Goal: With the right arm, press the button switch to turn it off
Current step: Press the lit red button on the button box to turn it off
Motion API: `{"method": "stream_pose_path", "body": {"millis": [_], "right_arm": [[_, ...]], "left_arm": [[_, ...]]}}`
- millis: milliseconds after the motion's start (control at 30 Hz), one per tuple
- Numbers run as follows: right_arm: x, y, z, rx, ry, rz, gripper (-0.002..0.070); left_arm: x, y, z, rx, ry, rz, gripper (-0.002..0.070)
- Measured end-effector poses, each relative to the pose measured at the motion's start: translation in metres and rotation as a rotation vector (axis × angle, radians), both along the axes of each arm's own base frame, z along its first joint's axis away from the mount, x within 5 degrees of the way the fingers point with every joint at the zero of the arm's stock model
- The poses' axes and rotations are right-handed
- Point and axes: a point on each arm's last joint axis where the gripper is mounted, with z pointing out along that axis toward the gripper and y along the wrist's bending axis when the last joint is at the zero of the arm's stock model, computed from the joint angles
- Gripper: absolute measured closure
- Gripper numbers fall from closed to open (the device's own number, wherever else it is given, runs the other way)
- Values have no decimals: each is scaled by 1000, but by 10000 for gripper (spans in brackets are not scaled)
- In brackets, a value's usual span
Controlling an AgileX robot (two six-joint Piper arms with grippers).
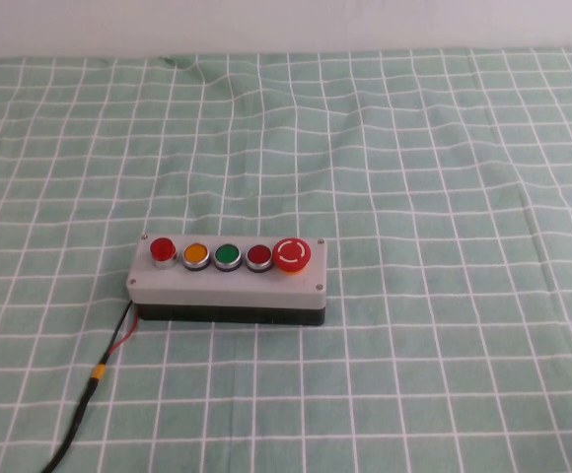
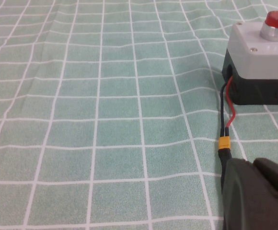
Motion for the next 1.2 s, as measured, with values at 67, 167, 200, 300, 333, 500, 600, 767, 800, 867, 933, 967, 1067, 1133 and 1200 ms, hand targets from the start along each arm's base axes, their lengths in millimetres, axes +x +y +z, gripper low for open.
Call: {"method": "stream_pose_path", "body": {"millis": [67,167,200,300,333,500,600,767,800,867,933,967,1067,1133,1200], "right_arm": [[-1,1,-2,-36,19,17,692],[-2,5,-8,-98,85,77,692],[-2,6,-11,-116,117,102,692],[-4,9,-17,-153,182,151,692],[-4,9,-18,-156,190,156,692],[-5,9,-19,-158,197,162,692],[-5,9,-19,-158,197,162,692],[-5,9,-19,-160,198,163,692],[-5,9,-19,-160,198,163,692],[-5,9,-19,-160,198,163,692],[-5,9,-19,-160,198,163,692],[-5,9,-19,-160,198,163,692],[-5,9,-19,-159,198,163,692],[-5,9,-19,-159,198,163,692],[-5,9,-19,-159,200,164,692]], "left_arm": [[0,0,0,0,0,0,678],[0,0,0,0,0,0,678],[0,0,0,0,0,0,678],[0,0,0,0,0,0,678],[0,0,0,0,0,0,678],[0,0,0,0,0,0,678],[0,0,0,0,0,0,678],[0,0,0,0,0,0,678],[0,0,0,0,0,0,678],[0,0,0,0,0,0,678],[0,0,0,0,0,0,678],[0,0,0,0,0,0,678],[0,0,0,0,0,0,678],[0,0,0,0,0,0,678],[0,0,0,0,0,0,678]]}}
